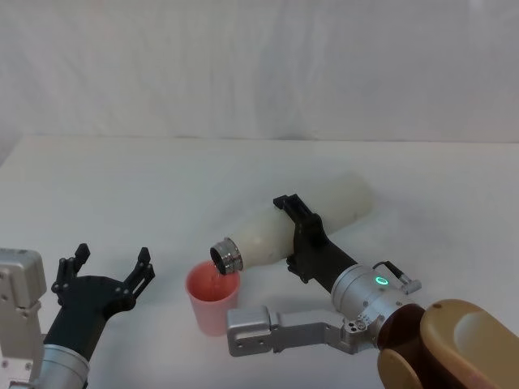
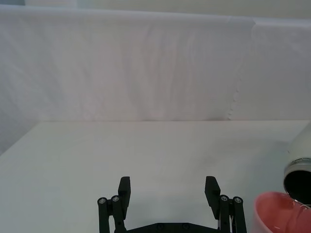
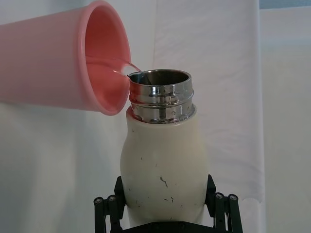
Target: Grasp the thermos with one hand and pour water into the cup lid.
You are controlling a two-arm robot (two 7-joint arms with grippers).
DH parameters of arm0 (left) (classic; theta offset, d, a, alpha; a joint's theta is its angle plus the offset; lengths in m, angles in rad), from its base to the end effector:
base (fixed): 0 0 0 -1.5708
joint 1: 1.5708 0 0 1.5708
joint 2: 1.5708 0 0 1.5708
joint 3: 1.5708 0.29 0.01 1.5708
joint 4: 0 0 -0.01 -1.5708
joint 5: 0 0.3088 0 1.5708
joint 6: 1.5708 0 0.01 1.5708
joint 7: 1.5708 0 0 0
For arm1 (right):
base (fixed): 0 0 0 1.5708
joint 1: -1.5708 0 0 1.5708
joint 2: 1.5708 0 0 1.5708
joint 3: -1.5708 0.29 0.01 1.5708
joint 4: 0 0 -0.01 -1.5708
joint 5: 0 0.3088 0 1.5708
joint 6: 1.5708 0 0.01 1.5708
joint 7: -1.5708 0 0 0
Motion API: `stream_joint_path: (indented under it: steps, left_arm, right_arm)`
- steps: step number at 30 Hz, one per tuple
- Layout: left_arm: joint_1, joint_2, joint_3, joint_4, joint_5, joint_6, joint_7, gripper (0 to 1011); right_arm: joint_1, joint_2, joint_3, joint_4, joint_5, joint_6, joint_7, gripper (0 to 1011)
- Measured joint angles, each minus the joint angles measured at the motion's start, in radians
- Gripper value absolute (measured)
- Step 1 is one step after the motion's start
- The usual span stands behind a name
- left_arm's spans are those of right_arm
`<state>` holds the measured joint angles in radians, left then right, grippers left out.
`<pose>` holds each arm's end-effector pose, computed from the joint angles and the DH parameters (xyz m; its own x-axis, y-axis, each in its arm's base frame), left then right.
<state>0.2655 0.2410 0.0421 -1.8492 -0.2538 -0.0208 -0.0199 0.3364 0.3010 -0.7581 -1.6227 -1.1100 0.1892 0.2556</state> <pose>0.2529 0.0376 -0.2853 0.1245 0.9917 -0.0326 -0.9921 0.1240 -0.0176 0.3381 0.1304 -0.2400 0.1567 0.0603 0.9858 0.8368 0.5221 -0.1649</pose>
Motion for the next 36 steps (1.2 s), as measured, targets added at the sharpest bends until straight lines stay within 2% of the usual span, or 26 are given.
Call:
stream_joint_path:
  steps: [13, 19, 25, 28, 35, 36]
  left_arm:
    - [0.0, 0.0, 0.0, 0.0, 0.0, 0.0, 0.0, 1001]
    - [0.0, 0.0, 0.0, 0.0, 0.0, 0.0, 0.0, 1001]
    - [0.0, 0.0, 0.0, 0.0, 0.0, 0.0, 0.0, 1001]
    - [0.0, 0.0, 0.0, 0.0, 0.0, 0.0, 0.0, 1001]
    - [0.0, 0.0, 0.0, 0.0, 0.0, 0.0, 0.0, 1001]
    - [0.0, 0.0, 0.0, 0.0, 0.0, 0.0, 0.0, 1001]
  right_arm:
    - [-0.002, 0.003, 0.005, -0.007, 0.0, 0.001, 0.002, 960]
    - [-0.01, 0.002, 0.021, -0.015, 0.03, -0.004, 0.003, 960]
    - [-0.026, -0.005, 0.056, -0.027, 0.103, -0.024, 0.003, 960]
    - [-0.041, -0.009, 0.088, -0.04, 0.168, -0.04, 0.004, 960]
    - [-0.075, -0.015, 0.142, -0.069, 0.281, -0.062, 0.006, 960]
    - [-0.087, -0.016, 0.16, -0.079, 0.314, -0.068, 0.007, 960]
